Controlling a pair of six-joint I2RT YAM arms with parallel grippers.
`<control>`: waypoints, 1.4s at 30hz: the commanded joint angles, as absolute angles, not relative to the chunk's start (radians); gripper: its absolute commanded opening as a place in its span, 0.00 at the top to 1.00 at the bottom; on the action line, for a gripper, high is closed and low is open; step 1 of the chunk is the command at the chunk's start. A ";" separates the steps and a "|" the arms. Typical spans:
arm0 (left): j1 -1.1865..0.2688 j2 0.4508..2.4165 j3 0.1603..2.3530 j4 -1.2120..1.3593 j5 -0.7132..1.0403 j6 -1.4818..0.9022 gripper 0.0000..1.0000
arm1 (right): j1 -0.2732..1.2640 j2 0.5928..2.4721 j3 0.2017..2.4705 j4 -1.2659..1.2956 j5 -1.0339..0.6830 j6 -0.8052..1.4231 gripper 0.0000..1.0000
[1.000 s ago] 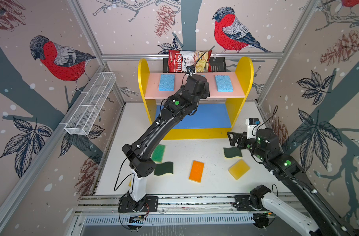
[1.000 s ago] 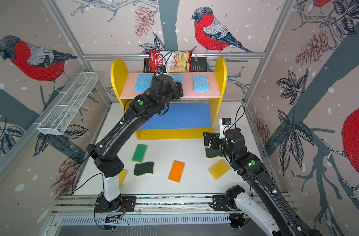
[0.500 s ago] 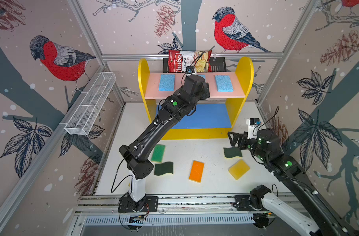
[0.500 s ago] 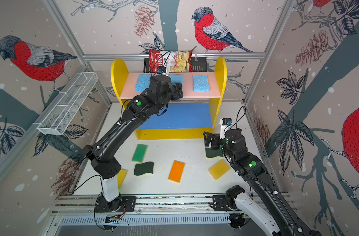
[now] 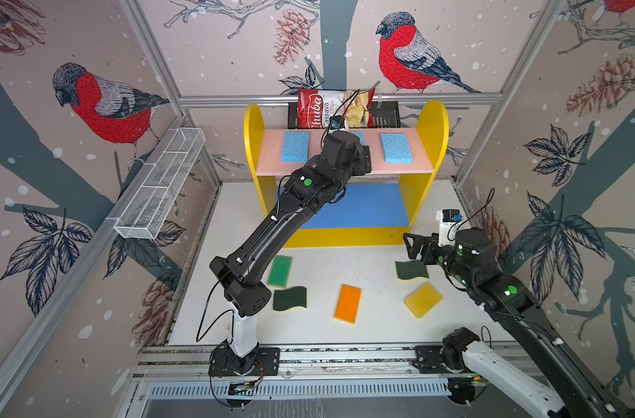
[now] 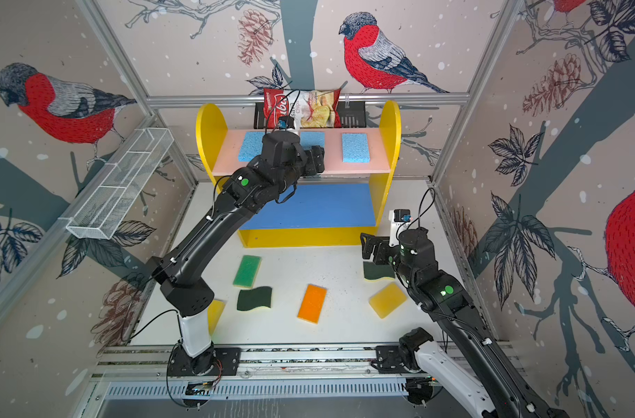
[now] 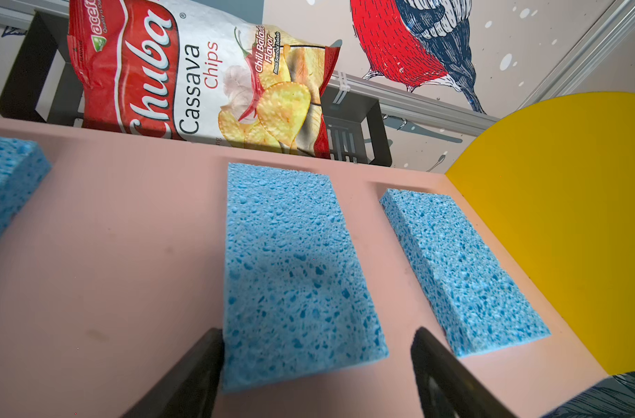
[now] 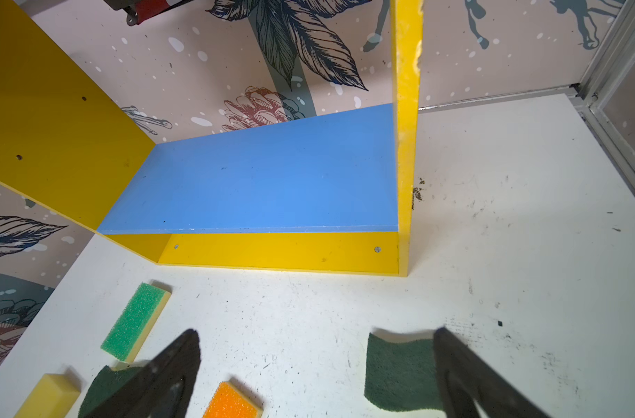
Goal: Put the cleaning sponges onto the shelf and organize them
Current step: 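Lower the sponge onto the pink shelf and open the left gripper, then withdraw the left gripper from the shelf toward the table sponges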
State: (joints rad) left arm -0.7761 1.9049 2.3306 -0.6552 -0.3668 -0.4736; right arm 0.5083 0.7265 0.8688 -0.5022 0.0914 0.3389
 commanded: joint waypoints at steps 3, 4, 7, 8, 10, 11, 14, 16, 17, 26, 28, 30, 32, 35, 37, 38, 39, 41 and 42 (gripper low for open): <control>-0.776 1.899 2.324 -0.685 -0.337 -0.496 0.19 | 0.509 0.725 0.867 -0.469 0.102 0.325 0.00; -0.776 1.895 2.324 -0.688 -0.342 -0.495 0.19 | 0.509 0.726 0.866 -0.470 0.102 0.326 0.00; -0.776 1.876 2.324 -0.700 -0.369 -0.485 0.19 | 0.508 0.726 0.869 -0.471 0.104 0.325 0.01; -0.776 1.868 2.321 -0.701 -0.376 -0.481 0.18 | 0.509 0.726 0.870 -0.473 0.105 0.325 0.00; -0.776 1.846 2.320 -0.703 -0.400 -0.462 0.18 | 0.509 0.729 0.873 -0.475 0.110 0.326 0.01; -0.775 1.836 2.321 -0.705 -0.405 -0.453 0.18 | 0.508 0.730 0.874 -0.475 0.113 0.326 0.00; -0.776 1.806 2.315 -0.719 -0.410 -0.432 0.17 | 0.508 0.738 0.877 -0.476 0.115 0.331 0.01; -0.775 1.777 2.288 -0.718 -0.405 -0.420 0.17 | 0.509 0.743 0.879 -0.477 0.116 0.337 0.01; -0.776 1.760 2.267 -0.714 -0.401 -0.414 0.17 | 0.509 0.745 0.881 -0.477 0.119 0.340 0.01; -0.776 1.541 1.979 -0.674 -0.402 -0.367 0.15 | 0.509 0.776 0.895 -0.496 0.152 0.367 0.01; -0.776 1.468 1.895 -0.664 -0.418 -0.370 0.15 | 0.509 0.783 0.900 -0.495 0.158 0.381 0.00; -0.776 1.395 1.808 -0.656 -0.433 -0.373 0.15 | 0.509 0.788 0.902 -0.493 0.163 0.392 0.00; -0.776 1.323 1.724 -0.652 -0.457 -0.377 0.15 | 0.509 0.794 0.900 -0.491 0.169 0.403 0.01; -0.775 1.229 1.620 -0.675 -0.491 -0.390 0.15 | 0.509 0.811 0.901 -0.493 0.179 0.421 0.00; -0.776 1.173 1.554 -0.693 -0.503 -0.400 0.15 | 0.511 0.822 0.899 -0.499 0.187 0.435 0.00; -0.775 1.152 1.518 -0.703 -0.509 -0.405 0.15 | 0.512 0.824 0.897 -0.503 0.192 0.441 0.00; -0.775 1.127 1.486 -0.716 -0.520 -0.414 0.15 | 0.513 0.825 0.896 -0.505 0.202 0.450 0.00; -0.775 1.091 1.424 -0.747 -0.548 -0.438 0.15 | 0.515 0.828 0.891 -0.506 0.214 0.467 0.00; -0.776 1.074 1.391 -0.763 -0.564 -0.452 0.15 | 0.516 0.830 0.889 -0.507 0.218 0.475 0.00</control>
